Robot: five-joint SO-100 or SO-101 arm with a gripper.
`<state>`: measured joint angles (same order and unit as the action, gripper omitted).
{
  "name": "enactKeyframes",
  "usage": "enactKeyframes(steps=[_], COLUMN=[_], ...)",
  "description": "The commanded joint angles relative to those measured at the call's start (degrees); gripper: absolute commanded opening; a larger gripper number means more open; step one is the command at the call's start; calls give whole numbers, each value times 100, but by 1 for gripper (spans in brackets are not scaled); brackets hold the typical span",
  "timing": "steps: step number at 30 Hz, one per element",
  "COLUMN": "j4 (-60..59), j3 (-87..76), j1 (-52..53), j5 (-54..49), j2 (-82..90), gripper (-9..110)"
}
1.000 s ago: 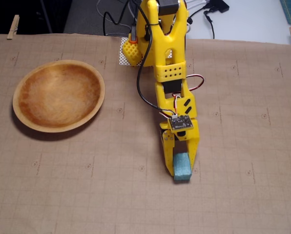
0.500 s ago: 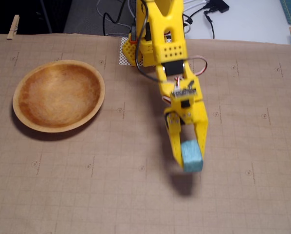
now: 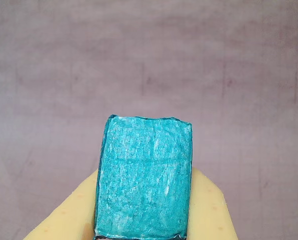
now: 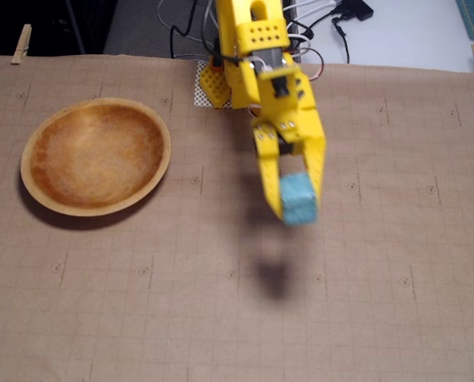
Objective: Grasp a blue block and put it in the bowl.
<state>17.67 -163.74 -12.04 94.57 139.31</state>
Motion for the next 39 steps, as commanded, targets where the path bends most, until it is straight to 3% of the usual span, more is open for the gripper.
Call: enactKeyframes(steps=[1, 9, 13, 23, 39], j4=[-554, -2575, -2944, -3094, -3050], j3=[79, 404, 475, 554, 905], j1=[483, 2136, 2672, 3964, 4825], j5=[-220, -211, -229, -229, -237], j2=[650, 1371, 1494, 1556, 431], gripper=[4, 3, 3, 3, 3])
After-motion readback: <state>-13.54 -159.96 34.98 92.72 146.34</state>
